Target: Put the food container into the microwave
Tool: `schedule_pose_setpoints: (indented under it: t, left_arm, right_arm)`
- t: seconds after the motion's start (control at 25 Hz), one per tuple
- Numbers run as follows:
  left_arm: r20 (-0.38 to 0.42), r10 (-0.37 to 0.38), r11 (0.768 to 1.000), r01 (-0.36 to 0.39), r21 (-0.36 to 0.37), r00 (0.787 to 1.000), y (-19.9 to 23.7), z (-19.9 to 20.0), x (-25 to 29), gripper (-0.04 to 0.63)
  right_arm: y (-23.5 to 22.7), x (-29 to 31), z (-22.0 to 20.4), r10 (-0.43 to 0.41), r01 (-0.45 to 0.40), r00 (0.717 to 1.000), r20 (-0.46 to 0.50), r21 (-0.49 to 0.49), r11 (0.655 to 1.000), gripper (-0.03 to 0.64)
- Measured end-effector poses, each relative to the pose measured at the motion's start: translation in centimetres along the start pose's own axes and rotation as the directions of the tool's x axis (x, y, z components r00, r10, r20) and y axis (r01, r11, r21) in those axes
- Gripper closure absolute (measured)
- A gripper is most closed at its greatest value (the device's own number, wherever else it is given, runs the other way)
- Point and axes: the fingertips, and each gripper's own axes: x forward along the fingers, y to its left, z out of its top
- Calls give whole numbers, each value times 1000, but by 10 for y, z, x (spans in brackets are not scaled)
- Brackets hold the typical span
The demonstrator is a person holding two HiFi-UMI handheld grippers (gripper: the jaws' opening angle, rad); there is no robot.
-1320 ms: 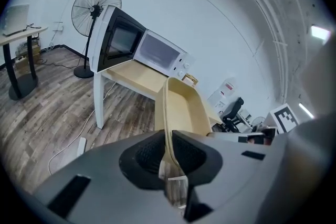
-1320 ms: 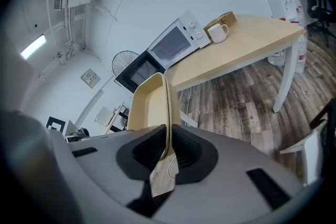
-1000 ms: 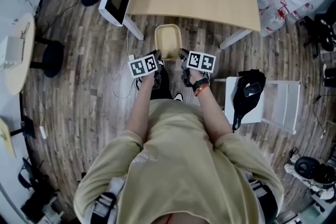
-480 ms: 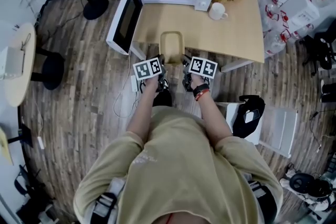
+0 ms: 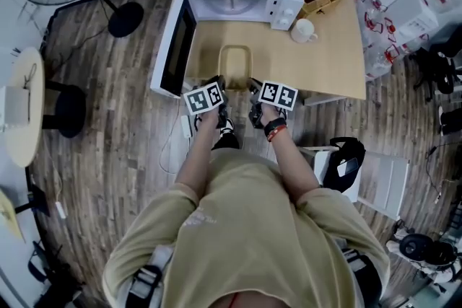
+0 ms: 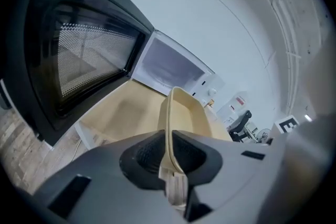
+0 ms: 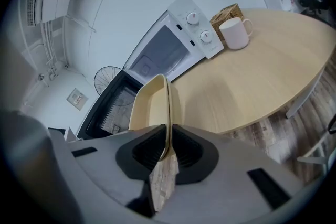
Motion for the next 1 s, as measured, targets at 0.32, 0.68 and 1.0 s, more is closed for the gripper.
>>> schedule_pose_setpoints:
  t: [0.32, 0.68, 1.0]
  left_arm:
    - [-4, -30, 999, 30, 11, 1000, 16, 48, 23, 538]
    - [21, -71, 997, 70, 39, 997, 22, 101, 38, 538]
    - [14, -140, 990, 140, -6, 990, 16, 120, 58, 538]
  right_arm:
    - [15, 39, 36, -10, 9, 999, 35, 23, 1000, 558]
    - [40, 61, 73, 6, -14, 993, 119, 65, 998, 558]
    - [34, 73, 99, -12, -2, 988, 154, 93, 996, 558]
